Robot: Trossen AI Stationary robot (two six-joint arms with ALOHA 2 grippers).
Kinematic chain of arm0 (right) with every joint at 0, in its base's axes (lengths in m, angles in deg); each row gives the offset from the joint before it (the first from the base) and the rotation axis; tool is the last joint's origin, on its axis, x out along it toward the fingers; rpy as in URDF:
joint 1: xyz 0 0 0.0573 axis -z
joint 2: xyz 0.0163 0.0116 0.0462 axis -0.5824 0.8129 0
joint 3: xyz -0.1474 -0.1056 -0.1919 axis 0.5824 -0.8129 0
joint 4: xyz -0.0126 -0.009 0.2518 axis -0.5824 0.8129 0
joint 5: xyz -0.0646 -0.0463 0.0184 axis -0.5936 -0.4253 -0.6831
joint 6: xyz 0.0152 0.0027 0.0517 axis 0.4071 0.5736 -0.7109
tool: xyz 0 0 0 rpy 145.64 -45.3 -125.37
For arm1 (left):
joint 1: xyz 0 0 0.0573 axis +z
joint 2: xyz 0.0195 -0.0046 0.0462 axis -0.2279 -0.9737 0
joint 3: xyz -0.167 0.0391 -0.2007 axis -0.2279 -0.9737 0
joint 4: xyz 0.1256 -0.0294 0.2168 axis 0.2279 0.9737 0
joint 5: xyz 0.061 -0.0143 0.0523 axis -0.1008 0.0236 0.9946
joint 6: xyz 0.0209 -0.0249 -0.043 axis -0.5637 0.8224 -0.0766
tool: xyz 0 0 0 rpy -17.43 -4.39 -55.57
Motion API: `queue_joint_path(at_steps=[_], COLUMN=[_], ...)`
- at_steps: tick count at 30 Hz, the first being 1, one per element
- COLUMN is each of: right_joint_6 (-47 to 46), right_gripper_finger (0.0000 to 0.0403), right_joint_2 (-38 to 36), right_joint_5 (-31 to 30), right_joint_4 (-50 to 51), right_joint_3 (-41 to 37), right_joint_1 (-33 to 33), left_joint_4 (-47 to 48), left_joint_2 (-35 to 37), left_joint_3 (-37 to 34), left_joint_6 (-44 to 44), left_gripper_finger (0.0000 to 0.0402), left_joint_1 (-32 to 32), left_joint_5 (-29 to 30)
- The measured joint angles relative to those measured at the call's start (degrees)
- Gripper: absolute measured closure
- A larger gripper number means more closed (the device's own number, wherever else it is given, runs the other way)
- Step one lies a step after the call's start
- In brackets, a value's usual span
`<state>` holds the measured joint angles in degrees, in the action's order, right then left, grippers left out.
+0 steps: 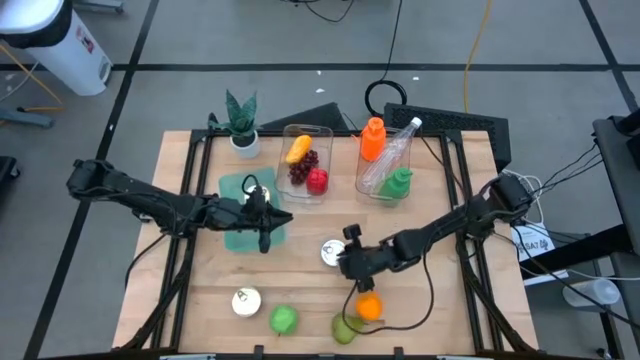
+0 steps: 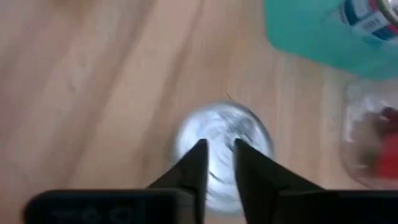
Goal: Pick & Place Food Item
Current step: Put the green tuna can into the blue bin
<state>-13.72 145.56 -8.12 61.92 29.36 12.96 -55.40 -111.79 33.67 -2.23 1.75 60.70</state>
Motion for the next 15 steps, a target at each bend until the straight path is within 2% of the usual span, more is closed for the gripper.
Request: queue_joint_path(at_steps=[3,7,11,15], right_joint_6=[-3.45,-3.29,-3.19,-2.65], right_gripper_finger=[0.0291,0.0245,0.0234,0.0248], right_joint_2=[1.60,3.74,4.56,6.25], right_joint_5=[-0.73,-0.03,-0.84,-2.80], right_joint_4=[3.34,9.05,9.73,9.84], right_joint_3=[2.30,4.31,4.31,4.08], right_joint_1=[-0.55,-1.16,-2.44,-2.66], left_joint_4=[-0.42,-0.39,-0.72,-0.76], left_joint_2=[0.00,0.00,0.00,0.00], left_joint_3=[0.00,0.00,0.00,0.00], left_joint_6=[0.04,0.34,0.52,0.62], left_gripper_finger=[0.0350,0.0350,0.0350,0.0350], left_joint_1=[0.04,0.04,0.02,0.04], left_joint_5=[-0.45,-0.46,-0.56,-0.54])
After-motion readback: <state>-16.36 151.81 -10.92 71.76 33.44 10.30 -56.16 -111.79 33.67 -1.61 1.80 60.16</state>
